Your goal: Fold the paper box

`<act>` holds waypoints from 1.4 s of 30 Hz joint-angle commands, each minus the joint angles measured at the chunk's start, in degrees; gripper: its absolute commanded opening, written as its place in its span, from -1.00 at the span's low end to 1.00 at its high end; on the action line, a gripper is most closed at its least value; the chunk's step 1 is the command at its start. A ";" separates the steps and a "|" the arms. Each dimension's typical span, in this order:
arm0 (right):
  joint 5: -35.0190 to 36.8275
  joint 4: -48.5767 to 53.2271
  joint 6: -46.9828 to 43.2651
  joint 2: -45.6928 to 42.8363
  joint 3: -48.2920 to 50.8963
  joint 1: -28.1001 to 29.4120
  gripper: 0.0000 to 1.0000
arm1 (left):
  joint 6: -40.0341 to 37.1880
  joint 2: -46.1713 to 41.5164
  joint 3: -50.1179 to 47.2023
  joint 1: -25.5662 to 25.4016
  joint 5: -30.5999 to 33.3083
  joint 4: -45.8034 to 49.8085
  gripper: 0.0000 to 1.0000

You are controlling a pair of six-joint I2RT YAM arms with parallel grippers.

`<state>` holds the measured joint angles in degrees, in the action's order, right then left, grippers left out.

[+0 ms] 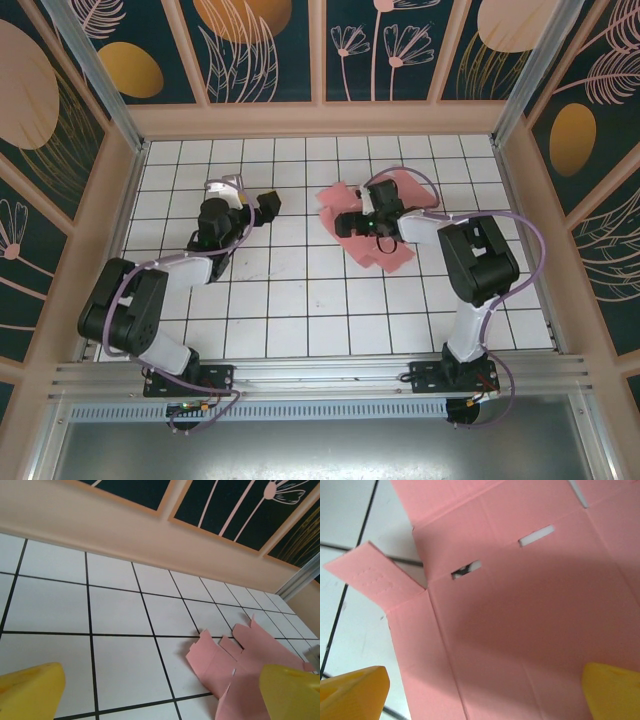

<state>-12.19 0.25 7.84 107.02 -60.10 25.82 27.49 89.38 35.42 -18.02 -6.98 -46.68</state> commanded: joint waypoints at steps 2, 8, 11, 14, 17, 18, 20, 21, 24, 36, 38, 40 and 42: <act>-3.93 5.89 -5.48 0.77 -2.25 2.31 0.98 | 3.97 3.44 3.20 0.62 -4.65 -0.08 0.98; -4.35 -3.09 -0.35 -7.72 0.77 0.33 0.98 | -0.76 8.38 10.46 -0.03 -11.61 5.63 0.98; -3.99 -8.90 6.99 -11.17 4.76 -4.18 0.98 | -3.50 11.53 14.95 -0.26 -11.42 10.37 0.98; -5.33 -10.81 16.94 -11.37 7.39 -10.83 0.96 | -3.30 13.70 17.16 -0.51 -11.75 9.51 0.97; -5.70 -12.74 22.29 -10.58 9.71 -15.33 0.92 | -3.58 17.33 22.08 -1.12 -13.93 12.54 0.98; -5.87 -12.86 22.57 -10.23 9.82 -16.25 0.92 | -3.73 18.27 23.48 -1.59 -14.47 13.80 0.97; -5.84 -12.49 22.14 -9.12 9.38 -17.25 0.92 | -3.84 19.56 24.58 -2.43 -15.18 14.33 0.98; -5.84 -12.30 21.63 -8.38 8.97 -17.54 0.92 | -3.84 20.12 25.04 -2.84 -15.63 14.69 0.97; -6.80 -11.07 20.10 -5.28 6.58 -17.43 0.90 | -3.90 20.60 25.35 -3.51 -15.62 15.78 0.98; -10.98 -9.13 17.32 7.07 -3.44 -15.55 0.80 | -2.70 18.72 21.14 -3.52 -14.21 15.41 0.98; -11.90 -8.83 17.04 8.20 -4.90 -15.15 0.80 | -2.70 18.70 20.92 -3.51 -14.07 15.56 0.98; -11.69 -8.41 16.96 8.63 -5.77 -14.39 0.80 | -2.78 18.81 20.92 -3.51 -13.53 15.88 0.98; -10.16 -8.62 17.44 7.75 -5.21 -13.58 0.80 | -2.70 18.76 21.02 -3.49 -12.63 16.68 0.98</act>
<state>-22.41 -10.57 25.61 113.58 -65.01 10.66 24.71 109.34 56.93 -21.65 -20.53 -31.00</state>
